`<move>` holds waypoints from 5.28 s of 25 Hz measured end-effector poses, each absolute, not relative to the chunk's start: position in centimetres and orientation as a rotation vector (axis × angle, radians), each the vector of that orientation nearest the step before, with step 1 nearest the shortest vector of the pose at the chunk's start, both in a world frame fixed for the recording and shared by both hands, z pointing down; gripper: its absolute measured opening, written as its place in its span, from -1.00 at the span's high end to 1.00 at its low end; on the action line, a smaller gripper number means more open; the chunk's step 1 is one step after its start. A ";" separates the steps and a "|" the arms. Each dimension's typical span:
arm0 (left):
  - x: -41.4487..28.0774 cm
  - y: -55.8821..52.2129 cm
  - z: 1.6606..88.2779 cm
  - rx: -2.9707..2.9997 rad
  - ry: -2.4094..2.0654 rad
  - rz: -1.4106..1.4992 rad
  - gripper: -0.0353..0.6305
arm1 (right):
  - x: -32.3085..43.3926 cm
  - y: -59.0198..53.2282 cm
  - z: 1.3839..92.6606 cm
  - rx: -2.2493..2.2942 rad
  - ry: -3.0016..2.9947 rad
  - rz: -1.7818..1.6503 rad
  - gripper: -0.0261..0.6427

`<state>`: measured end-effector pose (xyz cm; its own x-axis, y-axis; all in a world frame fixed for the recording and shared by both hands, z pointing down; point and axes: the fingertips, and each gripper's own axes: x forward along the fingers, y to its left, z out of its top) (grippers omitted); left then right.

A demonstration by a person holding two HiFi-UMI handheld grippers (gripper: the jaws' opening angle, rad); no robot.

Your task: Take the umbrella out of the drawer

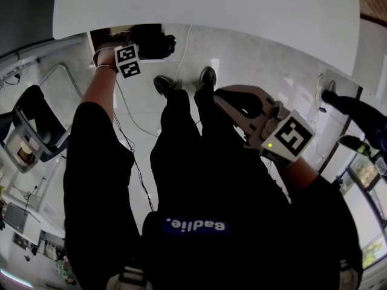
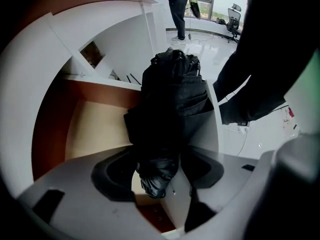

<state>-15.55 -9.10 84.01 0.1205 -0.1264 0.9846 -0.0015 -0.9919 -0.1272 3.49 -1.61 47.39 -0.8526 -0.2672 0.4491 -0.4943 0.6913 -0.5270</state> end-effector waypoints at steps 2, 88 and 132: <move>-15.9 -8.6 84.1 -2.275 0.034 -2.035 0.08 | 3.4 -1.5 47.5 0.595 -2.562 0.941 0.83; -14.0 -19.9 57.5 -2.188 0.035 -2.205 0.23 | 6.1 -6.5 29.6 0.732 -2.823 0.695 0.83; -8.2 -14.9 43.6 -2.724 1.234 -1.439 0.25 | 6.1 -6.0 25.4 0.689 -2.884 0.522 0.83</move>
